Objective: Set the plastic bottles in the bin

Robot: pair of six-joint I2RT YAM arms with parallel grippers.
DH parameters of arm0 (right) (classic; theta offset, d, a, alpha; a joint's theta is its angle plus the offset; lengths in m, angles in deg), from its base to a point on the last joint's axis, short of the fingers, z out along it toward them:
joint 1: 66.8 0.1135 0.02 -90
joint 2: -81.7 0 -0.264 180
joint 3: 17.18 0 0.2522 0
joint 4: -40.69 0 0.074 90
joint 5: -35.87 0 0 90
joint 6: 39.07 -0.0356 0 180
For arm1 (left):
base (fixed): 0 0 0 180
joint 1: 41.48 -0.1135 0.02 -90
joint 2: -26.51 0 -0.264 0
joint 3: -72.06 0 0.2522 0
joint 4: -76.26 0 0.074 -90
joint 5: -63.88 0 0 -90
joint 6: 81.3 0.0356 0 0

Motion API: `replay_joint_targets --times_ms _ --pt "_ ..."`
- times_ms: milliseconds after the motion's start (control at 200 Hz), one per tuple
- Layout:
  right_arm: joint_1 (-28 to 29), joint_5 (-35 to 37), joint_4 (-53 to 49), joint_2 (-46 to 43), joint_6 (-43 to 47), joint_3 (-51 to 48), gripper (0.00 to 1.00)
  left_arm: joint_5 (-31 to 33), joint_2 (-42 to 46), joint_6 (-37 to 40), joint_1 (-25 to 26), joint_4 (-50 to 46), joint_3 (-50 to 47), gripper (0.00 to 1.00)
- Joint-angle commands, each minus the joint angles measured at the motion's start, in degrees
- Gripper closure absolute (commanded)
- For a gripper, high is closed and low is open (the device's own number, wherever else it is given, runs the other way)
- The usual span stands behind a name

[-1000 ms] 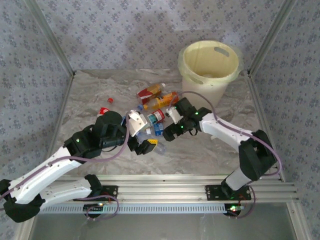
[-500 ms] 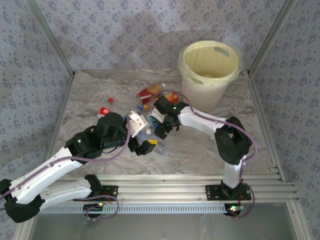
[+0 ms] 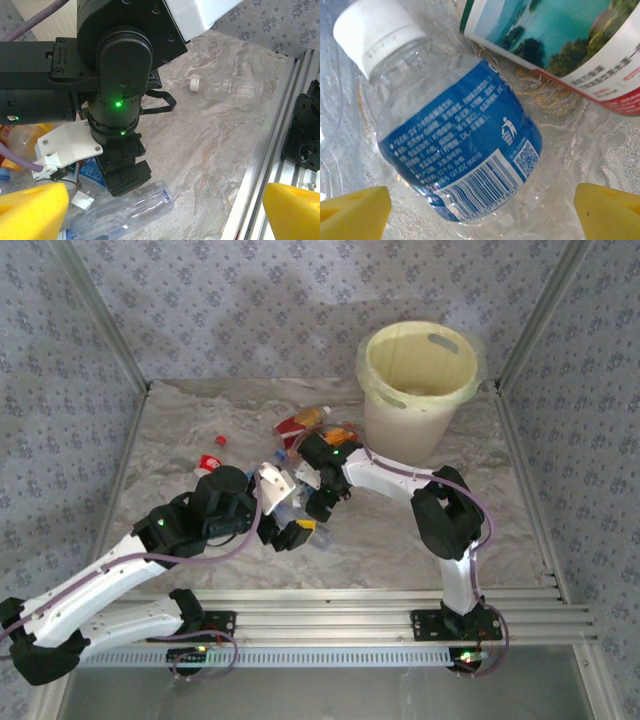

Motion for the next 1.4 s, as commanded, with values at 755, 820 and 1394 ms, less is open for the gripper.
replay_joint_targets --times_ms 755,820,1394 --pt "-7.7 -8.3 10.6 -14.2 -17.9 -23.6 0.18 -1.6 -1.8 -2.1 0.3 4.1 -0.9 0.00" --pt "-7.2 -8.4 9.1 -13.9 -17.7 -23.2 0.15 -1.8 -1.9 -2.2 0.4 4.0 -0.9 0.00" --pt "-3.0 -3.8 4.3 -13.6 -16.3 -21.8 0.19 -2.0 -1.4 -3.0 0.3 4.4 -1.2 0.00"
